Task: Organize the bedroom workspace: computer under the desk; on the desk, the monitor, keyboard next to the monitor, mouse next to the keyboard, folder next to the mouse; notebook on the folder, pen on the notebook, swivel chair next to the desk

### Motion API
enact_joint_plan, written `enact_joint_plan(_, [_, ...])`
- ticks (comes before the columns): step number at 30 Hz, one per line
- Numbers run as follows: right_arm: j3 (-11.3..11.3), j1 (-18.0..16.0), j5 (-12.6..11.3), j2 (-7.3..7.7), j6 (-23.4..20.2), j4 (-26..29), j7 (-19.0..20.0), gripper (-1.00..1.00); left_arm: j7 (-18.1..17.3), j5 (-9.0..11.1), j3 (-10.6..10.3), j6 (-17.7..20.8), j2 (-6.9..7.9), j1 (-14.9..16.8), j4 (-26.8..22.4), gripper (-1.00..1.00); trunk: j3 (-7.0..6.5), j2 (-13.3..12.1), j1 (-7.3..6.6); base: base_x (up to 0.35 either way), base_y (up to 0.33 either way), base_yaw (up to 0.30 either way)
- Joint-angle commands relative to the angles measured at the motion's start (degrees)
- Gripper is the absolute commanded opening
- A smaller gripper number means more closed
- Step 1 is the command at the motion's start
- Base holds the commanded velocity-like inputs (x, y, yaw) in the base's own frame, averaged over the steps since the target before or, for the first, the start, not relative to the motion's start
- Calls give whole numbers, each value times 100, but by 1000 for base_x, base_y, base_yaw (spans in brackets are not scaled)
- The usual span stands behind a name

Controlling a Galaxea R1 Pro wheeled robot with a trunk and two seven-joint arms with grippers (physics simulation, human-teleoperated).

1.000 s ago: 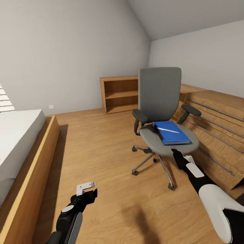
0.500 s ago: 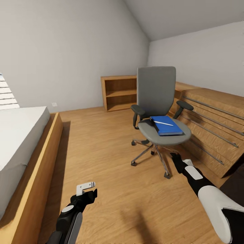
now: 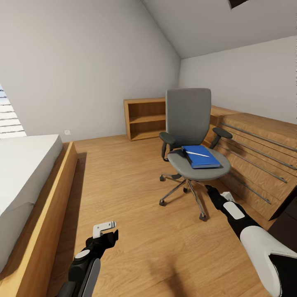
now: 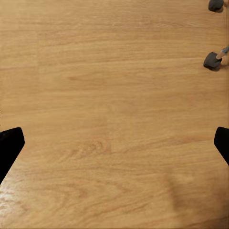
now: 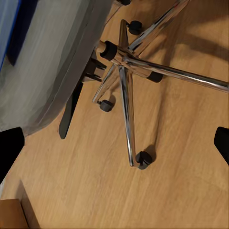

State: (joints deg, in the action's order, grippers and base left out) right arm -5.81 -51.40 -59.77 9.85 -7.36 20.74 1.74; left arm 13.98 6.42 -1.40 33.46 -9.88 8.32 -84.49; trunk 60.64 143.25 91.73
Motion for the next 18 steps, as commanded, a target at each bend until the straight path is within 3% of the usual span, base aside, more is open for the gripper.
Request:
enact_joint_plan(1, [-33, 2, -20, -10, -30, 1, 66, 100, 52, 61, -3, 20, 2, 3, -6, 100, -18, 0, -3, 0, 0, 0])
enact_joint_plan(7, [-32, 37, 15, -115, -29, 1, 82, 100, 60, 56, -10, 24, 3, 3, -6, 100, -130, -201, -116, 0, 0, 0])
enact_joint_plan(11, [-34, 67, 226, -202, 84, 2, 74, 100, 61, 45, -23, 28, 3, 3, -6, 100, -201, -362, -204, 0, 0, 0])
enact_joint_plan(18, [-35, 208, 655, -375, 734, 75, 54, 100, 53, 37, -26, 28, 11, 3, -6, 100, -327, -643, -357, 0, 0, 0])
